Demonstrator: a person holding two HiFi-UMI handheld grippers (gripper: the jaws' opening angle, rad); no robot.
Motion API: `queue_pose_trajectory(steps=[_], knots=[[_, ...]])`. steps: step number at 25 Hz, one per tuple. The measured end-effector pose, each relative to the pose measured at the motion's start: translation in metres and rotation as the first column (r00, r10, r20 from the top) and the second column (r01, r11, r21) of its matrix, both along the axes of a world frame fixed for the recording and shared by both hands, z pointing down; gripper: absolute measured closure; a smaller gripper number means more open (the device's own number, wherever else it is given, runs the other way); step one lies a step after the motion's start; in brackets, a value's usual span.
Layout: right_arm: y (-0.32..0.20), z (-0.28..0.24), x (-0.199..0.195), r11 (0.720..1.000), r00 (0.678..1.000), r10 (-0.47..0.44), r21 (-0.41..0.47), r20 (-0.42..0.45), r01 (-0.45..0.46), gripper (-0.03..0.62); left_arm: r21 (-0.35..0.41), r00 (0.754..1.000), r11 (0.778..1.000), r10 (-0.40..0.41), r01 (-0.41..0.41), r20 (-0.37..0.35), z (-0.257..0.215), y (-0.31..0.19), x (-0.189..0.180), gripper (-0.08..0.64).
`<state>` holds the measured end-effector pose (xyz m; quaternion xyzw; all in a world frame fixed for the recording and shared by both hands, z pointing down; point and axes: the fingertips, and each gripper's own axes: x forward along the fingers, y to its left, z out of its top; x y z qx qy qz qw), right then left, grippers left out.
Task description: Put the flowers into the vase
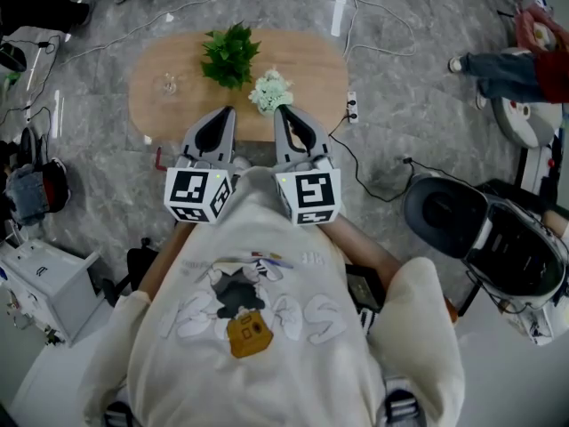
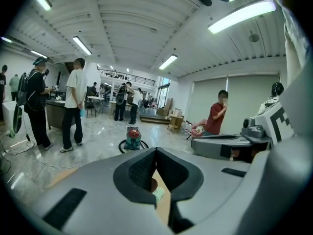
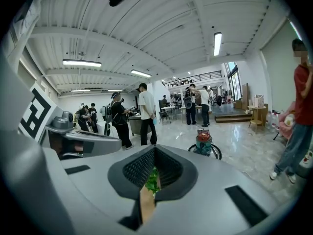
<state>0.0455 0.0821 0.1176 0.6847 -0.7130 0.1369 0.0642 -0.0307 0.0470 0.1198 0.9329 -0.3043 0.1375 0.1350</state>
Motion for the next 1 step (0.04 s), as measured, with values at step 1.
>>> queue_pose_trajectory(steps=[1], knots=[[-0.0005, -0.0002, -0.0002, 1.0, 1.0, -0.001, 0.001, -0.001, 0.001, 0.588, 0.002, 1.0, 1.0, 0.001, -0.001, 0.001, -0.0003, -0.0004, 0.0, 0.551]])
